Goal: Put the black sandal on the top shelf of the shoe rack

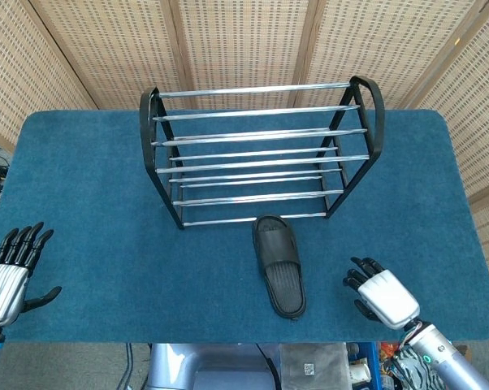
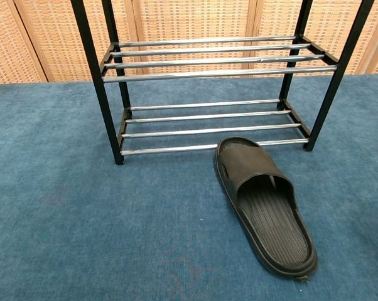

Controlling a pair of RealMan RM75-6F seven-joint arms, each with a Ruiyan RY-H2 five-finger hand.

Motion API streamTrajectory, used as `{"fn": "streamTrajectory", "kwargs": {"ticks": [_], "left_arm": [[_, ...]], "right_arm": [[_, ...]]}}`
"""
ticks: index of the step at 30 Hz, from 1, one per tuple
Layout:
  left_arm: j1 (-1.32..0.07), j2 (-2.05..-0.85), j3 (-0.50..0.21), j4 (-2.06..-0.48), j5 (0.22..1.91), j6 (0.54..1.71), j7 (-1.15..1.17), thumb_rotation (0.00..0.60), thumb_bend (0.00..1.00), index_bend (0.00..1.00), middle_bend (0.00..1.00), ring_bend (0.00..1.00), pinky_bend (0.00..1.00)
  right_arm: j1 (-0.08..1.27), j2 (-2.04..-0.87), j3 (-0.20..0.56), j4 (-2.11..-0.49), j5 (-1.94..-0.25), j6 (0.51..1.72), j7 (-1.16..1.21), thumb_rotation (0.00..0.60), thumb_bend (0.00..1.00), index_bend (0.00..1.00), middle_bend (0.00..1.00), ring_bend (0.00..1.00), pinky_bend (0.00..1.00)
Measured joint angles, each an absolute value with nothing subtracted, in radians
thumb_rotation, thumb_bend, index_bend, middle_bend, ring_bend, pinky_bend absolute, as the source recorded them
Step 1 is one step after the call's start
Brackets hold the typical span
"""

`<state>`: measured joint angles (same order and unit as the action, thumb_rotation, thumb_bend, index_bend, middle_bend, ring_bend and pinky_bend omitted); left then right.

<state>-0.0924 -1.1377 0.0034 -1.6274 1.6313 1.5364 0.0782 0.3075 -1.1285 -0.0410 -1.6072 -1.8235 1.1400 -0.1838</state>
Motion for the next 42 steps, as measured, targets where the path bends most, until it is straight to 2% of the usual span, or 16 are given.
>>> {"fn": "streamTrajectory", "kwargs": {"ticks": [12, 33, 38, 42], "left_arm": [[-0.097, -1.137, 0.001, -1.626, 1.623, 1.525, 0.074, 0.6, 0.18, 0.0, 0.0, 0.0, 0.0], [-0.097, -1.122, -0.001, -1.626, 1.619, 1.53, 0.034, 0.6, 0.18, 0.0, 0.0, 0.0, 0.0], [-0.098, -1.12, -0.002, -1.624, 1.617, 1.527, 0.027, 0.6, 0.18, 0.0, 0.0, 0.0, 0.0], [-0.099, -1.119, -0.001, -1.623, 1.618, 1.526, 0.025, 0.6, 0.18, 0.0, 0.0, 0.0, 0.0]], "right_arm": [[0.379, -1.231, -0.044, -1.657, -1.707, 0.938, -0.432, 0.6, 0.54, 0.35, 0.35, 0.15, 0.2], [0.486, -1.367, -0.013, -1.815, -1.446, 0.782, -0.713, 0.6, 0.54, 0.35, 0.35, 0.15, 0.2], [0.507, -1.406, -0.007, -1.833, -1.419, 0.784, -0.749, 0.6, 0.54, 0.34, 0.28, 0.14, 0.2], [0.526, -1.447, 0.002, -1.833, -1.392, 0.786, -0.78, 0.6, 0.54, 0.22, 0.17, 0.05, 0.2]]}}
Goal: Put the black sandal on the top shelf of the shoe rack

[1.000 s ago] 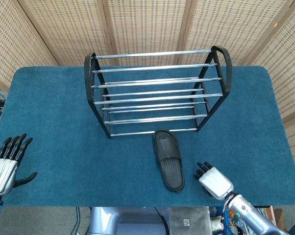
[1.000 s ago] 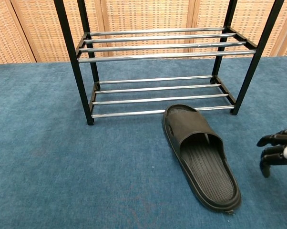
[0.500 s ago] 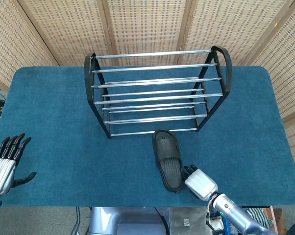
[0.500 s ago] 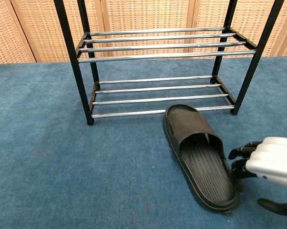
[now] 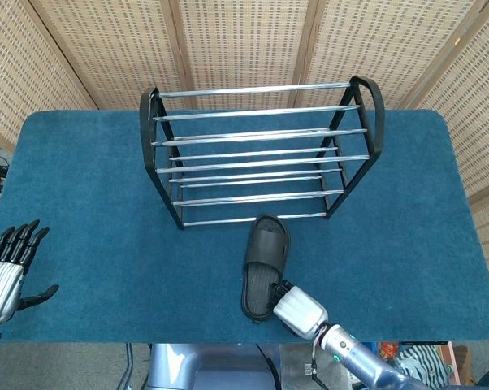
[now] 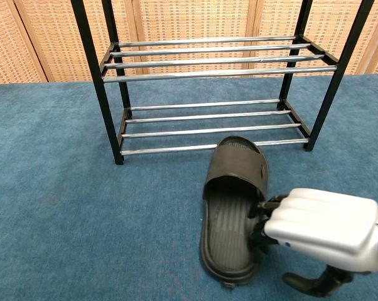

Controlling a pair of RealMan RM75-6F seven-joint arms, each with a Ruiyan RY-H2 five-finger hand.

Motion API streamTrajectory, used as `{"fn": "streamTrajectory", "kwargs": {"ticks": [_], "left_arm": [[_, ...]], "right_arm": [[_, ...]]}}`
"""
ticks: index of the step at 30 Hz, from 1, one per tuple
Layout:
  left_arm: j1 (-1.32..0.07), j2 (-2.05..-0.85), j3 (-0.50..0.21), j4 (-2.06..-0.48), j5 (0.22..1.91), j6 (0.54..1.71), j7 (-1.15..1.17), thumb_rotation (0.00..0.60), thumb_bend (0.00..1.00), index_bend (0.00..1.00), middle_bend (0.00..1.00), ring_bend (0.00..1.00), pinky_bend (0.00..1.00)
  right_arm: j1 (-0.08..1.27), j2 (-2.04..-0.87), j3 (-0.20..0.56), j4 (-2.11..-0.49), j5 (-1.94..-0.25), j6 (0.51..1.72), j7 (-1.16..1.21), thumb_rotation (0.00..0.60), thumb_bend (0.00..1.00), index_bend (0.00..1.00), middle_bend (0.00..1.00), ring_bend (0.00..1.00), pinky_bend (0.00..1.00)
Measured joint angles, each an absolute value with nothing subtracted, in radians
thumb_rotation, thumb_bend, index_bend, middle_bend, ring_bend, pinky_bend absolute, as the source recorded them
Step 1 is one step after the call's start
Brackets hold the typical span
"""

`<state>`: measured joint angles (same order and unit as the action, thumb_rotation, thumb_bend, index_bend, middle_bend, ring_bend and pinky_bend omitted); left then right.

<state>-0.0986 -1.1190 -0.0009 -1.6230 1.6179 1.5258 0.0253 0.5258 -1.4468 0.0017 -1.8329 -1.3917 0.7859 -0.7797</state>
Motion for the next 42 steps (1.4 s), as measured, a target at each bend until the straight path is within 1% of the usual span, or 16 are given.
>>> {"fn": "streamTrajectory", "kwargs": {"ticks": [2, 4, 8, 11, 12, 14, 16, 20, 24, 30, 34, 42], "left_arm": [[-0.099, -1.119, -0.001, -1.623, 1.617, 1.524, 0.023, 0.6, 0.18, 0.0, 0.0, 0.0, 0.0], [-0.1, -1.118, -0.001, -1.622, 1.615, 1.522, 0.021, 0.6, 0.18, 0.0, 0.0, 0.0, 0.0], [-0.1, -1.116, -0.001, -1.622, 1.614, 1.522, 0.017, 0.6, 0.18, 0.0, 0.0, 0.0, 0.0], [-0.099, -1.115, -0.001, -1.623, 1.615, 1.523, 0.015, 0.6, 0.18, 0.0, 0.0, 0.0, 0.0], [-0.099, -1.115, 0.0, -1.622, 1.615, 1.523, 0.014, 0.6, 0.18, 0.0, 0.0, 0.0, 0.0], [-0.099, -1.115, 0.0, -1.622, 1.616, 1.523, 0.014, 0.6, 0.18, 0.0, 0.0, 0.0, 0.0], [-0.1, -1.115, 0.0, -1.621, 1.616, 1.522, 0.014, 0.6, 0.18, 0.0, 0.0, 0.0, 0.0], [-0.103, -1.115, -0.002, -1.62, 1.608, 1.515, 0.012, 0.6, 0.18, 0.0, 0.0, 0.0, 0.0], [-0.107, -1.112, -0.007, -1.618, 1.595, 1.506, 0.002, 0.6, 0.18, 0.0, 0.0, 0.0, 0.0], [-0.115, -1.109, -0.014, -1.612, 1.574, 1.484, -0.011, 0.6, 0.18, 0.0, 0.0, 0.0, 0.0], [-0.123, -1.109, -0.017, -1.608, 1.562, 1.466, -0.015, 0.6, 0.18, 0.0, 0.0, 0.0, 0.0], [-0.132, -1.109, -0.022, -1.606, 1.545, 1.447, -0.02, 0.6, 0.18, 0.0, 0.0, 0.0, 0.0]], "right_arm": [[0.535, -1.467, 0.007, -1.83, -1.385, 0.789, -0.793, 0.6, 0.54, 0.16, 0.11, 0.01, 0.17], [0.549, -1.492, 0.013, -1.829, -1.379, 0.798, -0.811, 0.6, 0.52, 0.14, 0.09, 0.0, 0.12], [0.569, -1.495, 0.016, -1.851, -1.407, 0.808, -0.815, 0.6, 0.35, 0.14, 0.08, 0.0, 0.1], [0.587, -1.481, 0.014, -1.862, -1.457, 0.809, -0.793, 0.6, 0.28, 0.11, 0.05, 0.0, 0.08], [0.595, -1.477, 0.013, -1.862, -1.48, 0.809, -0.782, 0.6, 0.23, 0.09, 0.04, 0.0, 0.06], [0.609, -1.472, 0.012, -1.857, -1.515, 0.809, -0.76, 0.6, 0.07, 0.01, 0.0, 0.0, 0.01], [0.633, -1.466, 0.013, -1.842, -1.547, 0.802, -0.728, 0.6, 0.01, 0.0, 0.0, 0.0, 0.0], [0.696, -1.455, 0.036, -1.813, -1.557, 0.753, -0.704, 0.6, 0.0, 0.0, 0.0, 0.0, 0.0], [0.77, -1.453, 0.071, -1.782, -1.521, 0.673, -0.722, 0.6, 0.0, 0.0, 0.0, 0.0, 0.0], [0.855, -1.467, 0.082, -1.731, -1.485, 0.592, -0.789, 0.6, 0.0, 0.0, 0.0, 0.0, 0.0], [0.892, -1.483, 0.075, -1.695, -1.475, 0.566, -0.82, 0.6, 0.0, 0.0, 0.0, 0.0, 0.0], [0.941, -1.512, 0.064, -1.642, -1.454, 0.554, -0.855, 0.6, 0.0, 0.0, 0.0, 0.0, 0.0]]}}
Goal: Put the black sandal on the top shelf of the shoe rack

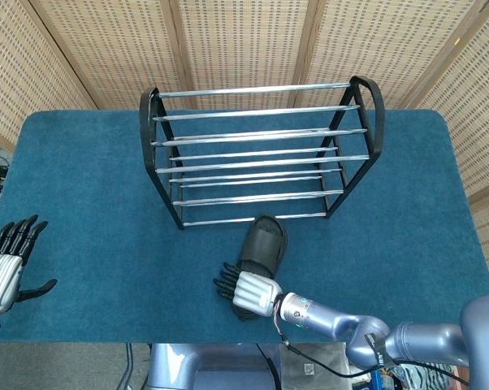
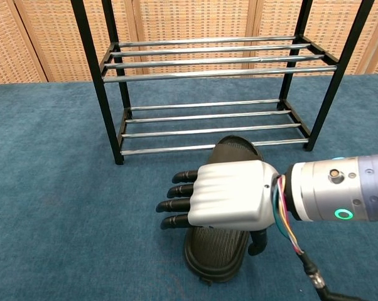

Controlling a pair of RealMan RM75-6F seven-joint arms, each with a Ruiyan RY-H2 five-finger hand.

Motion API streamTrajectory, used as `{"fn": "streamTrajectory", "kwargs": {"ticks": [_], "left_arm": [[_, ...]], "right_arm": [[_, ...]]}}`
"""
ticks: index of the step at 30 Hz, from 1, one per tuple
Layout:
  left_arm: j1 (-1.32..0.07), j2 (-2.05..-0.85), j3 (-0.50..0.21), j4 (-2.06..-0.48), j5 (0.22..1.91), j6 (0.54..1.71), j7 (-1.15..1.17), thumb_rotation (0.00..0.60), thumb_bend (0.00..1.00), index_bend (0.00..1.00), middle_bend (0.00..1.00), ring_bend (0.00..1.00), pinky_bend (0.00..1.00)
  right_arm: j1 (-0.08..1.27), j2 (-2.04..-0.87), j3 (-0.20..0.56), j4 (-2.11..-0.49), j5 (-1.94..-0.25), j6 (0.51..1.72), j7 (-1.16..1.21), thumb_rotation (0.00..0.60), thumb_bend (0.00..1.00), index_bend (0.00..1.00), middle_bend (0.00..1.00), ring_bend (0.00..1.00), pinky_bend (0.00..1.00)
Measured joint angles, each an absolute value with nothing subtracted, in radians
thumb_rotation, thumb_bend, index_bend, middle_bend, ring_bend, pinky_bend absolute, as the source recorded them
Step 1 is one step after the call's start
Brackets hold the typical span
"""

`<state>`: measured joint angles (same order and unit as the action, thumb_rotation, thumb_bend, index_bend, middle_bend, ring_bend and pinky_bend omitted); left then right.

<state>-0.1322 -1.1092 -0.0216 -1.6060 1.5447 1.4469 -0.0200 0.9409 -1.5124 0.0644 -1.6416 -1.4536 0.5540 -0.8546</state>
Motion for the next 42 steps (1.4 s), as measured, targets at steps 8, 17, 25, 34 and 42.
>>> {"fn": "streamTrajectory", "kwargs": {"ticks": [8, 17, 25, 34, 42], "left_arm": [[-0.135, -1.109, -0.022, -1.606, 1.542, 1.443, -0.024, 0.6, 0.18, 0.0, 0.0, 0.0, 0.0], [-0.137, -1.113, -0.021, -1.605, 1.54, 1.44, -0.017, 0.6, 0.18, 0.0, 0.0, 0.0, 0.0], [-0.139, -1.115, -0.021, -1.606, 1.537, 1.438, -0.013, 0.6, 0.18, 0.0, 0.0, 0.0, 0.0], [-0.14, -1.117, -0.02, -1.606, 1.535, 1.434, -0.009, 0.6, 0.18, 0.0, 0.0, 0.0, 0.0], [-0.139, -1.118, -0.017, -1.612, 1.543, 1.44, 0.002, 0.6, 0.18, 0.0, 0.0, 0.0, 0.0]], "right_arm": [[0.969, -1.508, 0.043, -1.617, -1.431, 0.545, -0.876, 0.6, 0.0, 0.0, 0.0, 0.0, 0.0], [0.98, -1.499, 0.008, -1.597, -1.411, 0.556, -0.864, 0.6, 0.0, 0.0, 0.0, 0.0, 0.0], [0.986, -1.508, -0.028, -1.575, -1.477, 0.571, -0.791, 0.6, 0.13, 0.36, 0.37, 0.22, 0.23], [0.977, -1.512, -0.087, -1.531, -1.643, 0.665, -0.609, 0.6, 0.49, 0.56, 0.55, 0.4, 0.39], [0.947, -1.412, -0.157, -1.536, -1.813, 0.857, -0.501, 0.6, 0.5, 0.56, 0.55, 0.4, 0.39]]}}
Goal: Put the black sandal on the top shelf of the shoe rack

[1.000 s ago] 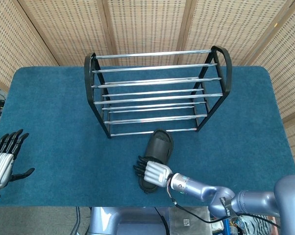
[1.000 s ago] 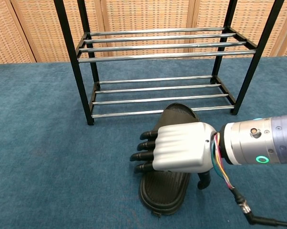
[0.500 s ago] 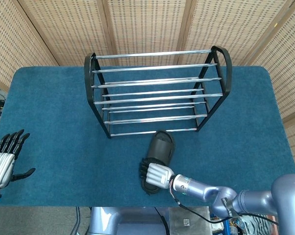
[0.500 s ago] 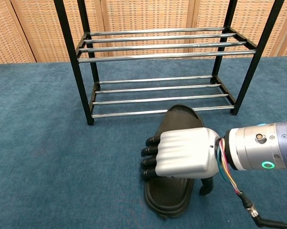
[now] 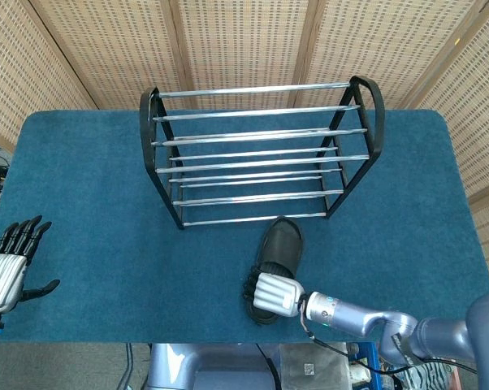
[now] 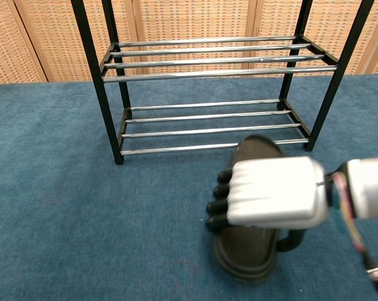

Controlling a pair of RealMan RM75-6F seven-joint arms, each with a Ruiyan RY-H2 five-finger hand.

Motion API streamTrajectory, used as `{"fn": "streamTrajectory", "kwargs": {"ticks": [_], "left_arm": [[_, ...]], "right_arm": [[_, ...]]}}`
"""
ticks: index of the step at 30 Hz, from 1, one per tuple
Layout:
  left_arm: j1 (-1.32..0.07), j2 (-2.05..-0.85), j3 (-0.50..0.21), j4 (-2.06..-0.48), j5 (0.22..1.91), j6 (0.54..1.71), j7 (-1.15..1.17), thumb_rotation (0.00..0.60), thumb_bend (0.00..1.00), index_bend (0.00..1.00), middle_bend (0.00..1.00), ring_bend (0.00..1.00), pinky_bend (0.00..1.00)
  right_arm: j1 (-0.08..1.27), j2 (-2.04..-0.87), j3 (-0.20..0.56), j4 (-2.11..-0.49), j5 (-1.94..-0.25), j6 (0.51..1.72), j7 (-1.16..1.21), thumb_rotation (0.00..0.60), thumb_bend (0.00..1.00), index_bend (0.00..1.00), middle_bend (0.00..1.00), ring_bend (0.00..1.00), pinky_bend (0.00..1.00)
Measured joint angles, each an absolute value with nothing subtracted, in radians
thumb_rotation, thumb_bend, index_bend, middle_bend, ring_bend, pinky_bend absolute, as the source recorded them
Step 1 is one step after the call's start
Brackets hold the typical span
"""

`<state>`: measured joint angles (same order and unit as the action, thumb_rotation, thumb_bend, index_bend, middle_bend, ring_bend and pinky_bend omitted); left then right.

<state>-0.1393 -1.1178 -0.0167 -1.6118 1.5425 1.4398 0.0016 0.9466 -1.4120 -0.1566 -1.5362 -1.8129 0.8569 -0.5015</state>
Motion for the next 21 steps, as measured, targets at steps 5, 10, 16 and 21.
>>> {"fn": "streamTrajectory", "kwargs": {"ticks": [5, 10, 16, 21], "left_arm": [[-0.136, -1.121, -0.015, -1.612, 1.547, 1.449, 0.011, 0.6, 0.18, 0.0, 0.0, 0.0, 0.0], [-0.136, -1.127, -0.015, -1.612, 1.546, 1.447, 0.029, 0.6, 0.18, 0.0, 0.0, 0.0, 0.0], [-0.137, -1.134, -0.016, -1.619, 1.54, 1.446, 0.056, 0.6, 0.18, 0.0, 0.0, 0.0, 0.0], [-0.14, -1.139, -0.017, -1.619, 1.533, 1.437, 0.067, 0.6, 0.18, 0.0, 0.0, 0.0, 0.0]], "right_arm": [[0.923, -1.289, -0.213, -1.563, -1.94, 0.983, -0.465, 0.6, 0.5, 0.56, 0.55, 0.4, 0.39], [0.899, -1.176, -0.269, -1.595, -2.051, 1.084, -0.438, 0.6, 0.5, 0.56, 0.56, 0.41, 0.39], [0.886, -1.083, -0.302, -1.643, -2.164, 1.145, -0.422, 0.6, 0.5, 0.56, 0.56, 0.41, 0.39], [0.904, -1.045, -0.263, -1.676, -2.179, 1.15, -0.411, 0.6, 0.5, 0.56, 0.55, 0.41, 0.39]]}}
